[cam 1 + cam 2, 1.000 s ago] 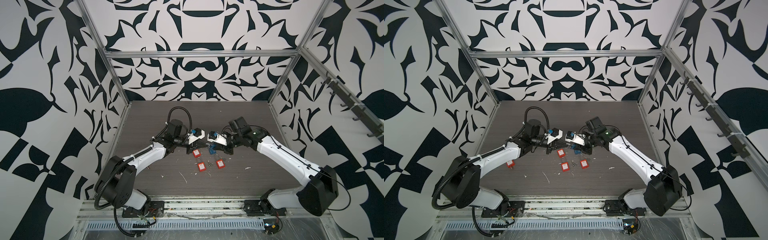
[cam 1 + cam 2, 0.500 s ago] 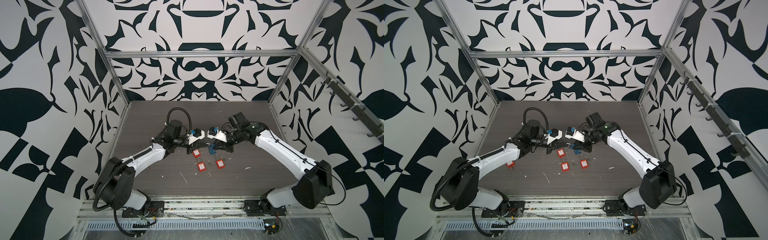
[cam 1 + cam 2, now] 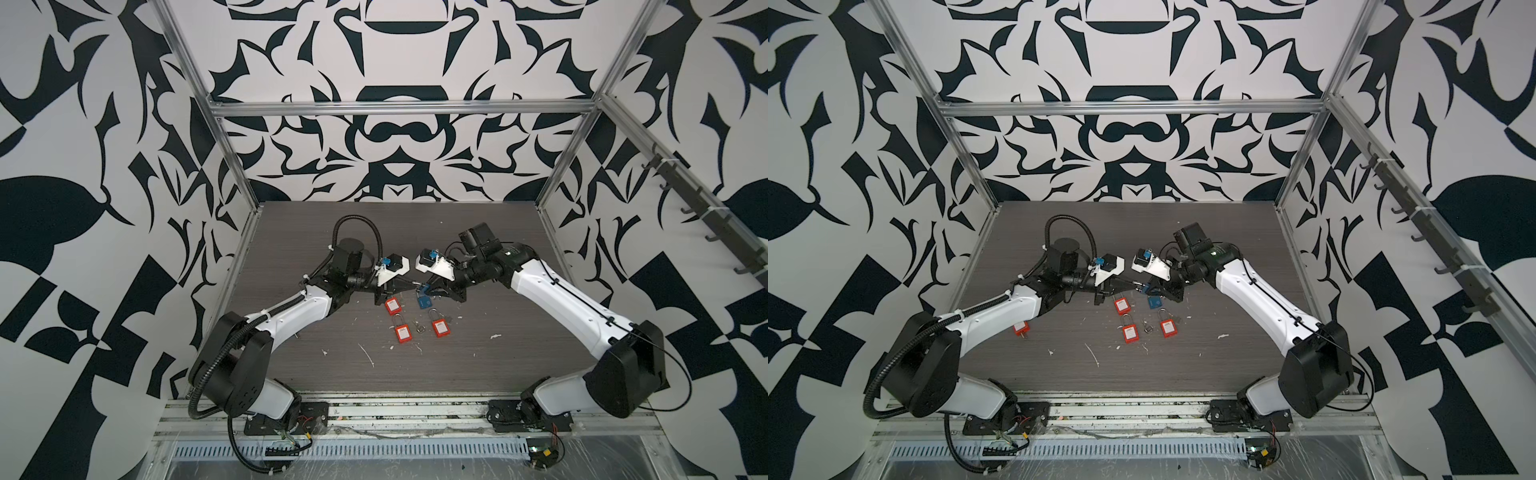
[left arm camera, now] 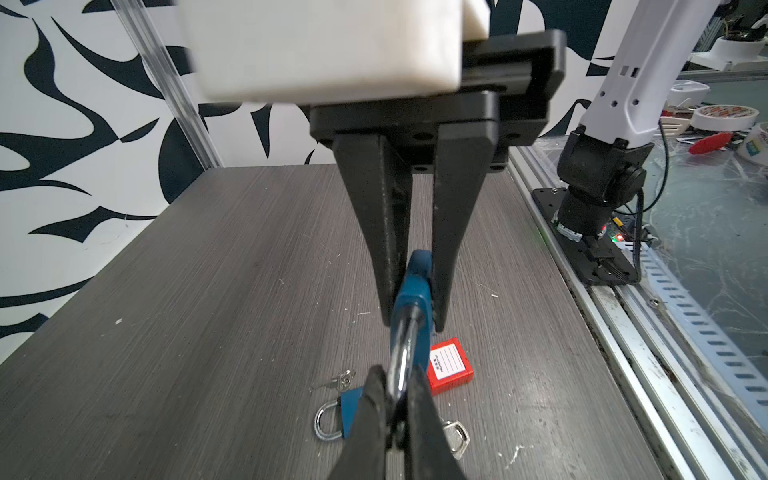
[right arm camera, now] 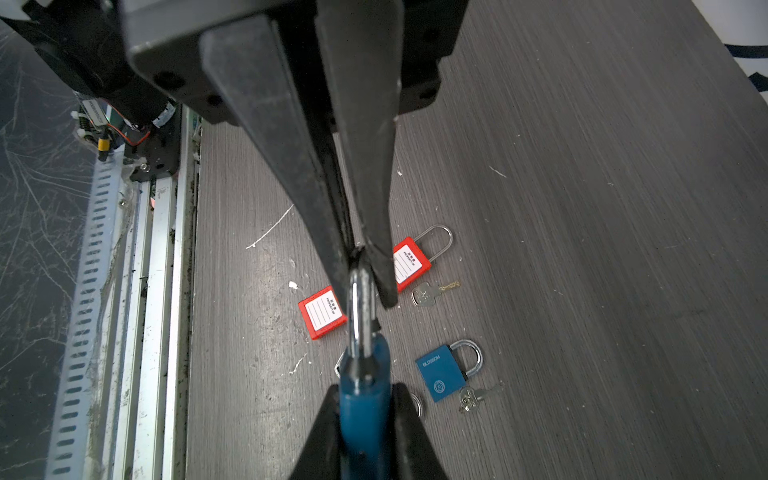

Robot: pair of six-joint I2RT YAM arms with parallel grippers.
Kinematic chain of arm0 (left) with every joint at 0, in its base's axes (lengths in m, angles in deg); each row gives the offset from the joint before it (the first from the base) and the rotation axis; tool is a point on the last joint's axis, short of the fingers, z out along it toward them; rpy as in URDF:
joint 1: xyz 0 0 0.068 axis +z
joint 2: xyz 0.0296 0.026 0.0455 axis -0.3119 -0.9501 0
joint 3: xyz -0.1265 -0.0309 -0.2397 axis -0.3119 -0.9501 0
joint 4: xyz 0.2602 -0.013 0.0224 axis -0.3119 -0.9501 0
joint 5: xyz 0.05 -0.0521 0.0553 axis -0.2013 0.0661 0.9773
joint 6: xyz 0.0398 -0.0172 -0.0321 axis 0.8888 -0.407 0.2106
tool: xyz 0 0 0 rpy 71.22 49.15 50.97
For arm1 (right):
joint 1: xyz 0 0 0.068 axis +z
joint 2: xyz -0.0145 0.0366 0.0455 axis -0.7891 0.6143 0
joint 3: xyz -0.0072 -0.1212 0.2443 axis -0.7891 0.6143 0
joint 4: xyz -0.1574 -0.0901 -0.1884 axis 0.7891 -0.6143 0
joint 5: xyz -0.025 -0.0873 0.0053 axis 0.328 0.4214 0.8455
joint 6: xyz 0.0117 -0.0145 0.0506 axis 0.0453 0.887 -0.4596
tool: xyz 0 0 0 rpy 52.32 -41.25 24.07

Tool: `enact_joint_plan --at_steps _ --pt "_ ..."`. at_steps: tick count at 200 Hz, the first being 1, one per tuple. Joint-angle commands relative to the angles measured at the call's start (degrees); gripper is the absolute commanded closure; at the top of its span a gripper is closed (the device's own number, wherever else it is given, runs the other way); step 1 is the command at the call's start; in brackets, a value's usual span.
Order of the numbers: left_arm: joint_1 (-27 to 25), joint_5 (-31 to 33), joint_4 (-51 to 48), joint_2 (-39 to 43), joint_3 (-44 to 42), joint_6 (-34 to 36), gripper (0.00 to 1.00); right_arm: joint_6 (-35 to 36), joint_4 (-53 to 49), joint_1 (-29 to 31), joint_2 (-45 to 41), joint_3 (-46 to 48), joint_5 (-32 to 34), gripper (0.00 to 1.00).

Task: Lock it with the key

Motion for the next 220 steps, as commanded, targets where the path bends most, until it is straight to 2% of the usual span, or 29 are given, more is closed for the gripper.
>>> enact_joint_plan --at_steps 1,55,102,161,195,220 --pt "-5.88 -6.29 1.15 -2.69 0.05 2.93 1.00 -4.51 24.66 1.69 0.65 -5.23 -11.83 1.00" --pt "-7.21 -5.35 1.07 -3.82 0.11 4.19 1.00 -4.72 29.91 1.65 1.85 -5.56 -9.19 1.00" --pt "-7.48 -5.86 2.75 -5.63 -0.54 3.12 1.00 -13.08 45.92 1.71 1.72 -1.76 -8.75 1.00" --pt "-7.48 -6.94 7.58 -6.64 -2.08 -0.18 1.00 -18.25 56.13 1.66 2.03 0.34 -10.51 1.00" --pt "-7.48 -6.59 7.40 -5.92 -2.77 -0.07 1.00 -15.82 50.88 1.64 2.41 -1.05 -11.86 1.00" --pt "-6.16 -5.41 6.90 -4.10 -3.05 -0.30 1.00 -10.22 40.11 1.65 1.94 -2.32 -10.92 1.00"
